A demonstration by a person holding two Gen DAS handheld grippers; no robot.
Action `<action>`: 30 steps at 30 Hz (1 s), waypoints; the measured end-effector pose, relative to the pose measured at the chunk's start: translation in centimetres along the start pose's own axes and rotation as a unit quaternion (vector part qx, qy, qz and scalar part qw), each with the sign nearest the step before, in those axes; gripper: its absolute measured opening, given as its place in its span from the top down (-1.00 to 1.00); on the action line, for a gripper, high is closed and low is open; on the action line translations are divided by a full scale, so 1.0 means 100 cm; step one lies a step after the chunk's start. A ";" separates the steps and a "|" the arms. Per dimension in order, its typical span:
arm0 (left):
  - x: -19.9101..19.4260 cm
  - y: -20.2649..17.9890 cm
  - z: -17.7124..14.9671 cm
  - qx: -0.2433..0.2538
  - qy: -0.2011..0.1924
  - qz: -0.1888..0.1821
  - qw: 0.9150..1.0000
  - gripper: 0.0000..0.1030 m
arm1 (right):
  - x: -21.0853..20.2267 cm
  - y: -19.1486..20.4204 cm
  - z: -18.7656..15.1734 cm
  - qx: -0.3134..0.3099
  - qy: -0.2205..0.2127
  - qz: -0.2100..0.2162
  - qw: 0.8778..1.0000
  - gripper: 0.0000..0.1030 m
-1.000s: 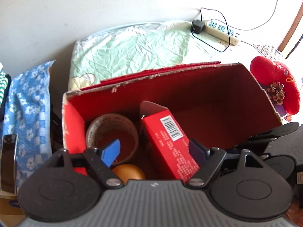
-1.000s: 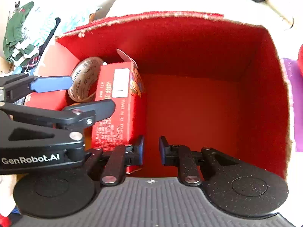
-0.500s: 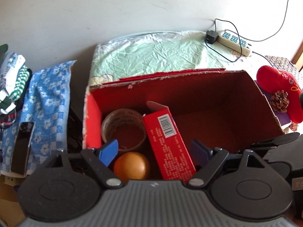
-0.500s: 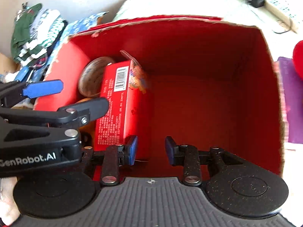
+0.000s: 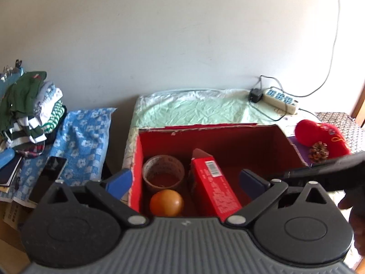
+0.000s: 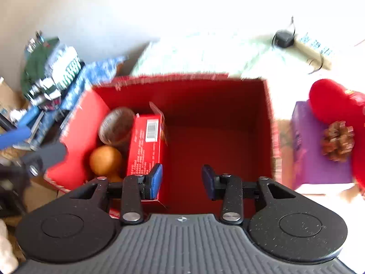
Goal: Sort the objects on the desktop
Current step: 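Withdraw the right gripper from the box and move toward the pink teddy bear, then close the right gripper on the pink teddy bear's body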
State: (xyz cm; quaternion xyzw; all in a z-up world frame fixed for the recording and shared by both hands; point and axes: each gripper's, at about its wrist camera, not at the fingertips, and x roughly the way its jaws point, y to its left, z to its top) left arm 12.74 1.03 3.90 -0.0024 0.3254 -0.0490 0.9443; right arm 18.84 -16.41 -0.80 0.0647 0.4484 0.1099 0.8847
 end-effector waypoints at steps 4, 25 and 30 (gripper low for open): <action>-0.026 -0.020 -0.022 -0.011 -0.032 -0.032 0.999 -0.98 | -0.050 -0.010 -0.006 -0.001 -0.056 0.012 0.998 -0.09; 0.045 -0.142 -0.120 -0.021 0.179 -0.111 0.977 -0.97 | -0.022 -0.118 -0.109 0.090 0.058 0.016 0.994 -0.37; 0.061 -0.146 -0.131 -0.042 0.215 -0.113 0.969 -0.92 | -0.007 -0.118 -0.115 0.093 0.065 0.013 0.993 -0.37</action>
